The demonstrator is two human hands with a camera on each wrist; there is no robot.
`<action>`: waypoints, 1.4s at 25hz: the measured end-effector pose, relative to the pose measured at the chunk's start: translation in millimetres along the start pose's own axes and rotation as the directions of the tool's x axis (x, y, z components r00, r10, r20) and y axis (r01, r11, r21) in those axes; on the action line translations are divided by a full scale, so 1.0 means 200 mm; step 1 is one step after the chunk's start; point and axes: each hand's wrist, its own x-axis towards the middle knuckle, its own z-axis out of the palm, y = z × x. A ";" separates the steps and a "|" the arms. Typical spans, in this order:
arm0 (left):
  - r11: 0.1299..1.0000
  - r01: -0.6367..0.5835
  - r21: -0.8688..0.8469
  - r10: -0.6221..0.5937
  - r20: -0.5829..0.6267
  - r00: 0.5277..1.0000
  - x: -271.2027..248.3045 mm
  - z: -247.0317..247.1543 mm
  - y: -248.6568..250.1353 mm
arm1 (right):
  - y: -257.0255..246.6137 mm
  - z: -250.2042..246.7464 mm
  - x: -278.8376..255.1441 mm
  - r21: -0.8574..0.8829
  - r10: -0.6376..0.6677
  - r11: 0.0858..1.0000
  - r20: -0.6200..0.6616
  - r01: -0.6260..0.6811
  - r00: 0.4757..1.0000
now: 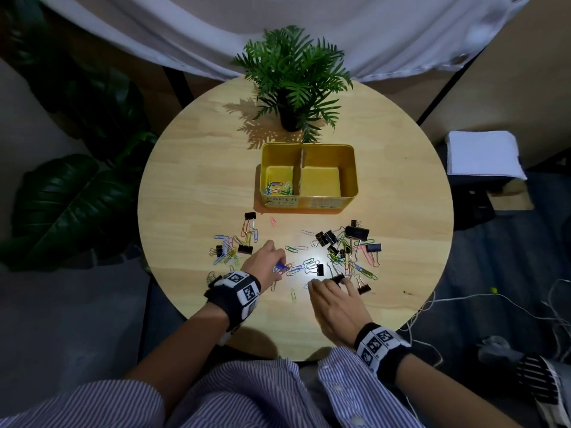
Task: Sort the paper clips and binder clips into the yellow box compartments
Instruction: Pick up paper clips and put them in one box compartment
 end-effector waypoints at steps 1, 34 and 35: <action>1.000 -0.004 -0.023 0.004 -0.002 1.000 -0.01 -0.02 -0.02 | -0.02 0.01 0.03 -0.001 -0.009 1.000 0.006 0.009 1.000; 0.986 0.093 -0.136 -0.104 -0.078 0.992 0.08 -0.09 -0.06 | 0.09 -0.09 0.58 0.568 0.232 0.779 0.131 -0.265 0.964; 0.976 0.103 -0.190 -0.122 -0.091 0.988 0.08 -0.08 -0.09 | 0.11 -0.11 0.57 0.591 0.277 0.751 0.121 -0.293 0.953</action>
